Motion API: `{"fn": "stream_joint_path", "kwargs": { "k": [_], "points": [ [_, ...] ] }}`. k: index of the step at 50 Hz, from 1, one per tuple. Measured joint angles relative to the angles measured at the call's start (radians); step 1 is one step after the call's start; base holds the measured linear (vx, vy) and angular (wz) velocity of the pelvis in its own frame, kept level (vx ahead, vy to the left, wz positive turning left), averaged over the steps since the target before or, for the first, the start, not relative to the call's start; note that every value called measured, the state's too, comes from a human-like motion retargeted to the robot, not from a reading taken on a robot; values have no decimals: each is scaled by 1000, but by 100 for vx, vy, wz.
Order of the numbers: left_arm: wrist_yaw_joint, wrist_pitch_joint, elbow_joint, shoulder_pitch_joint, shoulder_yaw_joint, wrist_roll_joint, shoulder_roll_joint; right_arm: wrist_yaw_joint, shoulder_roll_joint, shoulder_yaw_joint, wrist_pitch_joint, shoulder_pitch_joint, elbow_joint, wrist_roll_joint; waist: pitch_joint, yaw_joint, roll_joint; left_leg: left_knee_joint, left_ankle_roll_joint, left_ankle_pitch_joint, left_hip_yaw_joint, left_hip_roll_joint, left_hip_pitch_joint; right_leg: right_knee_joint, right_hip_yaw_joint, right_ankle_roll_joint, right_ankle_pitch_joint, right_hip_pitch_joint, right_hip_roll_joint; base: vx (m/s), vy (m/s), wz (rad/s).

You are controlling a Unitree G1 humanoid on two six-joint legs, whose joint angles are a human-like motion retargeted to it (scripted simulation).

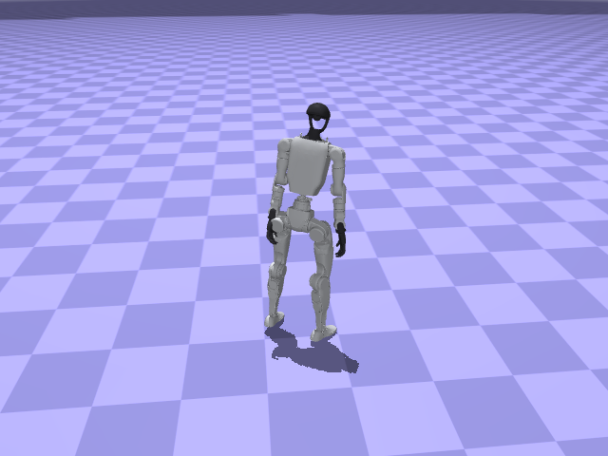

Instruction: In place motions

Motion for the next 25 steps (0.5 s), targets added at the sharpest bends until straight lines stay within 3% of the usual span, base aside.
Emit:
{"fn": "stream_joint_path", "kwargs": {
  "k": [3, 5, 8, 12, 20, 25],
  "points": [
    [-14, 7, 50, 98, 59, -10, -5, 18, 0, -5, 47, 79, 78, -62, -58, -18, -8, -78, 1, 12, -2, -16, 83, -69, -130, 30, 5, 91, 10, 46, -13, -4],
    [-38, 45, 77, 119, 86, -15, 3, 67, -5, -30, 109, 100, 109, -86, -99, -47, -8, -117, -13, 16, -17, -25, 104, -35, -107, 18, -22, 66, 7, 27, -4, 38],
    [-60, 109, 81, 120, 92, -72, -3, 185, -8, -67, 192, 99, 109, -42, -70, -12, -11, -116, -18, 25, 7, -11, 143, -23, -69, 14, -19, 95, 12, 8, -9, -29],
    [-67, 72, 50, 95, 83, -130, 4, 234, -12, -78, 138, 68, 84, 52, -70, -35, 7, -107, -8, 25, 6, -1, 167, -29, -72, 14, -20, 134, 25, 1, -8, 1],
    [-88, 90, -99, -24, -1, -78, 41, 280, 23, -47, 112, -36, -89, 96, -89, -19, -6, -54, 28, -13, 7, -18, 167, 13, -66, 16, -46, 129, 12, 4, -1, -10],
    [-81, 73, -157, -178, -27, -77, 56, 292, 27, 14, 72, -165, -221, 86, -93, -10, -22, 214, 67, -92, 1, -8, -58, 272, -7, 36, -147, -84, -45, -26, 5, -1]
  ]
}}
